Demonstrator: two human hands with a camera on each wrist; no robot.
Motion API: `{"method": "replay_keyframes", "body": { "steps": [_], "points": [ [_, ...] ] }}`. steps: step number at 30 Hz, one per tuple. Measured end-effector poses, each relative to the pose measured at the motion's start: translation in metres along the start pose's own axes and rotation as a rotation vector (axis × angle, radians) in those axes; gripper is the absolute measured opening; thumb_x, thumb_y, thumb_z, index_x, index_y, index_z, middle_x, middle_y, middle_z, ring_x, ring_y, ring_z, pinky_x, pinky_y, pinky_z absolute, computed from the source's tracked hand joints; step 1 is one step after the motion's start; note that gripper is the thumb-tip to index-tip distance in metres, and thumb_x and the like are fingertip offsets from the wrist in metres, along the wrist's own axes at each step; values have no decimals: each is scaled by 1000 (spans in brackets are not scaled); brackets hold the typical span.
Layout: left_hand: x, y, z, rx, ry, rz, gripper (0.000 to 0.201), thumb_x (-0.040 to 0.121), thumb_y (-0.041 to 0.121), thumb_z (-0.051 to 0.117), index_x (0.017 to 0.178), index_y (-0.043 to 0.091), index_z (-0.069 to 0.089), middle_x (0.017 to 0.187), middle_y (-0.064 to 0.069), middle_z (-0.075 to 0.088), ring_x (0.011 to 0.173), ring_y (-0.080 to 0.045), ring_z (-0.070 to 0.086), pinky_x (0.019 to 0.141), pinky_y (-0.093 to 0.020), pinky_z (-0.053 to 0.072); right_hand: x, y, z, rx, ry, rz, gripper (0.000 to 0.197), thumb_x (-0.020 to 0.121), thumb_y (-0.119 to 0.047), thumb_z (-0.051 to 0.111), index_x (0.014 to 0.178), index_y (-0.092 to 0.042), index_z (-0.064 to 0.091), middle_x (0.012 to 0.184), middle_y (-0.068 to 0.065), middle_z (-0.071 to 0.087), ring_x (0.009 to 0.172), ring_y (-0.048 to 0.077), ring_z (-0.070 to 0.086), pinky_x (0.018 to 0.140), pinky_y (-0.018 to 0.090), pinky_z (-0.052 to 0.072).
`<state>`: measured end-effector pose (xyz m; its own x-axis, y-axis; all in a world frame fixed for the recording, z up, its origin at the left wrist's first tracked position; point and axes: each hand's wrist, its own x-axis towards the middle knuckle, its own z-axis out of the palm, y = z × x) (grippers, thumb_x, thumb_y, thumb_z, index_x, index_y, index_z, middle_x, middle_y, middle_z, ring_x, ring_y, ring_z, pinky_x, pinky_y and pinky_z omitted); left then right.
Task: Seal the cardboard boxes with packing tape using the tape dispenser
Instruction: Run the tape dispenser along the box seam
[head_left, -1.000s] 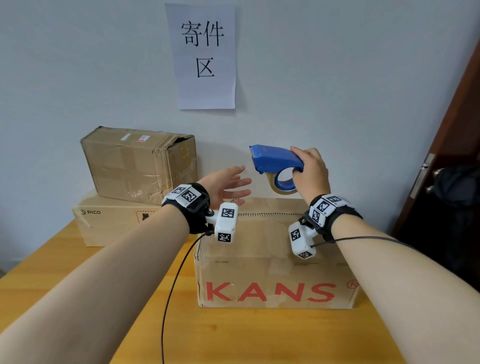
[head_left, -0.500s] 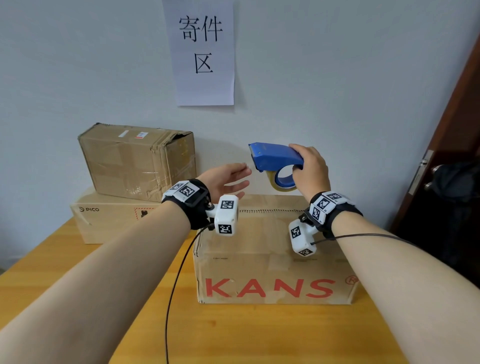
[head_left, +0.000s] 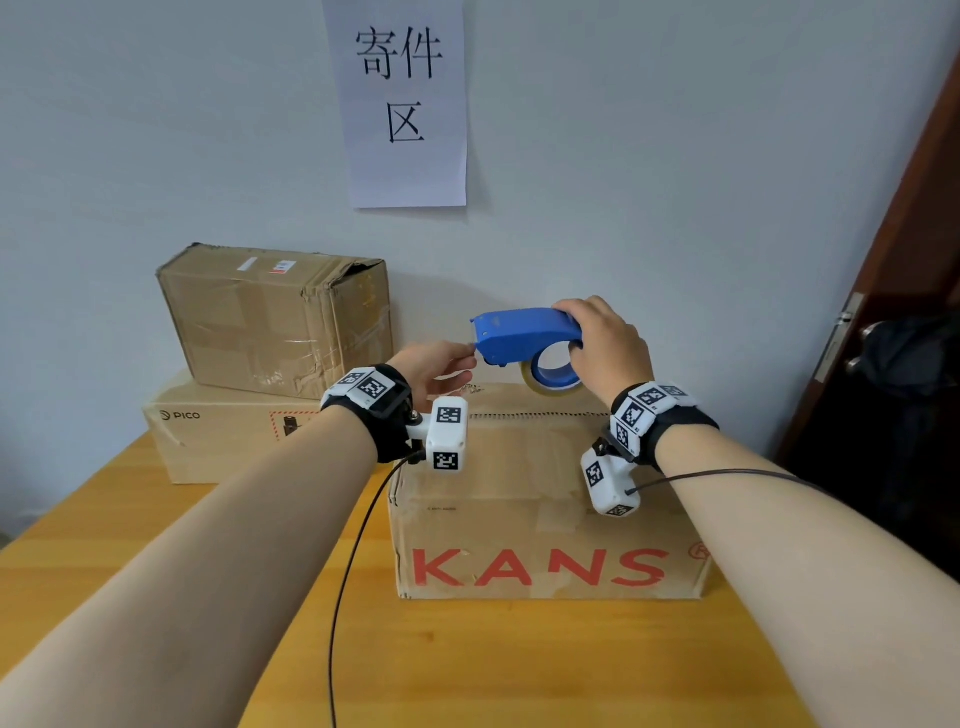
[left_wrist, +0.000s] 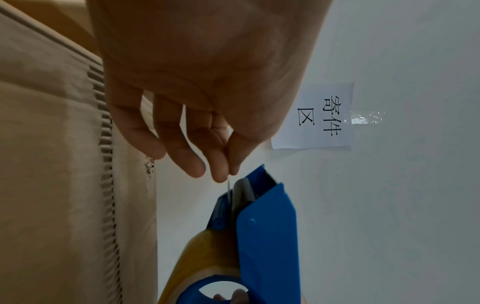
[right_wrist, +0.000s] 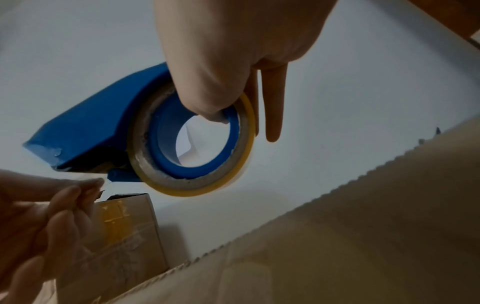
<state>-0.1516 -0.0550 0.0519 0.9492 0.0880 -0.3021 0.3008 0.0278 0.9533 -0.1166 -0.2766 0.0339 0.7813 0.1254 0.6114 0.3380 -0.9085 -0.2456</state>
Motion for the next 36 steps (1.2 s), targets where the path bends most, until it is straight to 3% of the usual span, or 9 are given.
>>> {"method": "replay_keyframes", "body": {
  "steps": [9, 17, 24, 30, 33, 36],
  "points": [
    [8, -6, -5, 41, 5, -14, 6, 97, 24, 65, 95, 20, 67, 61, 11, 67, 72, -9, 61, 97, -34, 47, -6, 4, 10, 4, -71, 32, 42, 91, -3, 59, 128, -23, 55, 118, 3, 60, 95, 34, 62, 76, 39, 54],
    [17, -14, -12, 43, 13, -25, 5, 97, 25, 65, 95, 21, 67, 63, 11, 68, 70, -8, 62, 99, -34, 45, -8, 3, 10, -22, -102, 38, 39, 92, -7, 59, 126, -24, 54, 119, 3, 60, 94, 34, 63, 76, 40, 54],
    [19, -18, -21, 37, 0, -17, 6, 97, 23, 65, 98, 19, 68, 70, 8, 68, 70, -9, 62, 78, -27, 48, -4, 3, 6, -92, -100, 16, 39, 93, -11, 58, 129, -26, 53, 121, 1, 60, 90, 33, 63, 70, 35, 49],
    [22, -18, -31, 9, -3, -8, 5, 97, 21, 65, 95, 17, 67, 67, 7, 66, 68, -9, 61, 59, -24, 48, -4, 7, 6, -85, -84, 50, 38, 93, -12, 59, 127, -27, 53, 121, -1, 60, 92, 33, 63, 73, 37, 51],
    [23, -20, -31, 7, -10, -1, 5, 97, 21, 65, 96, 16, 67, 68, 6, 67, 68, -10, 62, 60, -25, 49, -5, 6, 9, -72, -74, 70, 38, 92, -11, 59, 126, -27, 54, 120, 0, 60, 92, 33, 62, 73, 38, 51],
    [23, -20, -29, -5, -10, 14, 5, 97, 22, 65, 95, 18, 67, 67, 8, 67, 70, -10, 62, 70, -27, 50, -4, 5, 11, 6, -18, 170, 32, 92, -11, 59, 121, -25, 57, 113, 0, 62, 91, 29, 61, 71, 35, 50]
  ]
}}
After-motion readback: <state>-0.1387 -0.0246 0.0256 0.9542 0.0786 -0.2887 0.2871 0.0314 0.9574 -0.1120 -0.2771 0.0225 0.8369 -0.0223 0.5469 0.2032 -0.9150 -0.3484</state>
